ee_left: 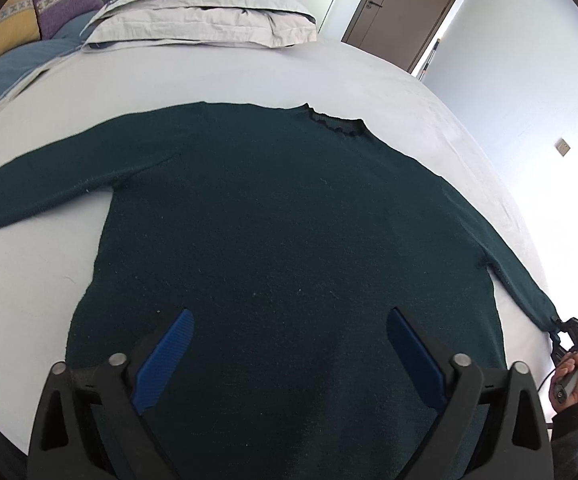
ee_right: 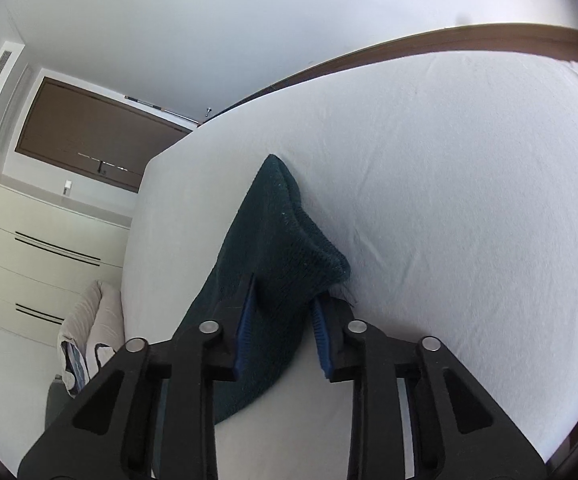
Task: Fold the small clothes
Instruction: 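Grasp the sweater sleeve cuff with the right gripper, then fold the sleeve across the sweater body with the right gripper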
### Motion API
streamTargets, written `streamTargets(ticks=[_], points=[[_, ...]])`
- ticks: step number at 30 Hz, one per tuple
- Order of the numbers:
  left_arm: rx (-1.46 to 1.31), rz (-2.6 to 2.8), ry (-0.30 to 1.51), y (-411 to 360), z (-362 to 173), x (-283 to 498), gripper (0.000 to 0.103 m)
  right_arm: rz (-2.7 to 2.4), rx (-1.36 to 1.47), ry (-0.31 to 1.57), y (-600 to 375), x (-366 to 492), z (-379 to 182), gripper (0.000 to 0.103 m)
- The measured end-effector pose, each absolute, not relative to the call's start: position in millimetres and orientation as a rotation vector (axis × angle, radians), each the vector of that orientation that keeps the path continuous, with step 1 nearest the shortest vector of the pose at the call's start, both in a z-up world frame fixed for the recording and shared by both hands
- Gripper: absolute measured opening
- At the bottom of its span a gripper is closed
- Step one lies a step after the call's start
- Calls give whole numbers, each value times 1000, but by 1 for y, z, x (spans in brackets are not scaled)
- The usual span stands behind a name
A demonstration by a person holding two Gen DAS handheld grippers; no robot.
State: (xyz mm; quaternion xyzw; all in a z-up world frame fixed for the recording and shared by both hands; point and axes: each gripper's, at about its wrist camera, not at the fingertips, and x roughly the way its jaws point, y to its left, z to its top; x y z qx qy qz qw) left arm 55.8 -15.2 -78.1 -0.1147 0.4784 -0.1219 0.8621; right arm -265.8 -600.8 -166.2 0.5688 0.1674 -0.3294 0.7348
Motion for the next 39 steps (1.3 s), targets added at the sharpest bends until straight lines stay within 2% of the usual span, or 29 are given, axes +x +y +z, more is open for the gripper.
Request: streamTargets(ticks=[6, 10, 13, 19, 22, 24, 26, 28, 35, 39], points=[[-299, -295, 1014, -7, -83, 61, 86, -626, 1009, 433, -570, -188, -95, 11], [-341, -317, 1006, 0, -83, 64, 86, -422, 790, 494, -491, -94, -32, 11], [-369, -322, 998, 10, -82, 66, 86, -261, 663, 554, -420, -25, -4, 11], [-420, -322, 983, 31, -83, 74, 86, -70, 534, 727, -285, 75, -26, 11], [-427, -333, 986, 33, -85, 83, 86, -37, 532, 839, -237, 97, -64, 18], [-447, -355, 996, 30, -88, 89, 86, -20, 535, 872, -207, 81, -99, 25], [-466, -370, 1011, 26, -92, 96, 86, 6, 537, 890, -195, 56, -128, 62], [-488, -392, 1027, 16, -96, 105, 86, 10, 541, 871, -190, 30, -146, 64], [-469, -466, 1094, -52, -114, 148, 85, -9, 647, 800, -233, -44, -140, 64], [-422, -483, 1142, -92, -126, 173, 67, -19, 721, 761, -266, -70, -135, 64]])
